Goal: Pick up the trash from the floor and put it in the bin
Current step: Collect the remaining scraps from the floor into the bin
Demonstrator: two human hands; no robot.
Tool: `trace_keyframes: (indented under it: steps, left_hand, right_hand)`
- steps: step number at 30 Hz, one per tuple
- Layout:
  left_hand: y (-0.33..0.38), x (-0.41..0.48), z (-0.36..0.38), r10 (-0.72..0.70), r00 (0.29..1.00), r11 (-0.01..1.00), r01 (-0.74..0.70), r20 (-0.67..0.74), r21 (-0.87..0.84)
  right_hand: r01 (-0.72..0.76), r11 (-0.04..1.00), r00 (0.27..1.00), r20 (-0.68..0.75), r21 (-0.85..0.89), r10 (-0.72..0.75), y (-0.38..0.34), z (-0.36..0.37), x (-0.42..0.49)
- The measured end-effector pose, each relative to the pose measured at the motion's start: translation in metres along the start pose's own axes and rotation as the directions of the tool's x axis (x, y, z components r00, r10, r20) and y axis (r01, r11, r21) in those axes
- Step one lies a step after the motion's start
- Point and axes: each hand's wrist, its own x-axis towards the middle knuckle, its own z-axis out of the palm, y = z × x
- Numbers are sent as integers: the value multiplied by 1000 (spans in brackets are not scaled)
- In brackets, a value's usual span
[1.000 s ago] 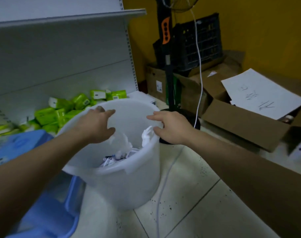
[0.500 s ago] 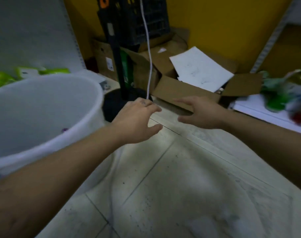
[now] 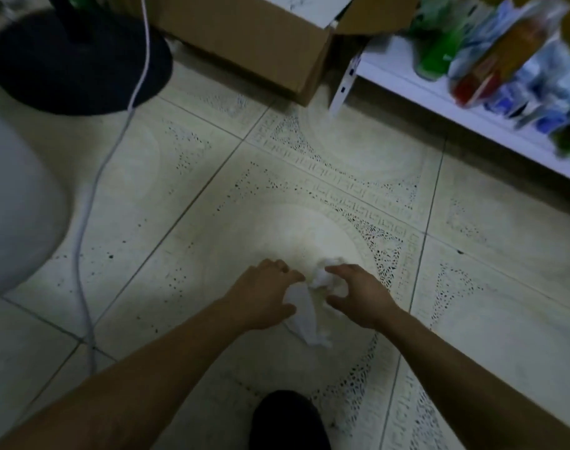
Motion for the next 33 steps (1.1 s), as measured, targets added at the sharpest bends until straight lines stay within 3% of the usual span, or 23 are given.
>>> trace_keyframes:
  steps: [3,10,16,19,23,29,33]
  left_hand:
    - [-7,-10,38,-31,998,998,28,46,53]
    - [-3,-18,68,-124,983,980,143,-137,139]
    - [1,-9,61,-130,985,962,153,-114,226]
    - [2,-10,57,-137,986,976,151,-97,159]
    - [1,-8,33,-125,974,990,134,-191,33]
    - [12,3,-50,-14,934,970,-74,-357,-230]
    - [15,11,-111,-51,909,971,-52,-414,-233]
  right_hand:
    - [-19,1000,999,-39,-6,18,1,14,3]
    - [-245,969,949,-207,-17,236,23,37,-6]
    - [-210,974,954,-238,-83,185,26,44,-7]
    - [-206,970,965,-194,-132,178,25,42,-9]
    - [-127,992,972,-202,-6,123,19,28,-16]
    - [87,960,956,-295,265,-5,-17,-32,-10]
    - [184,929,948,-309,321,-81,-54,-90,2]
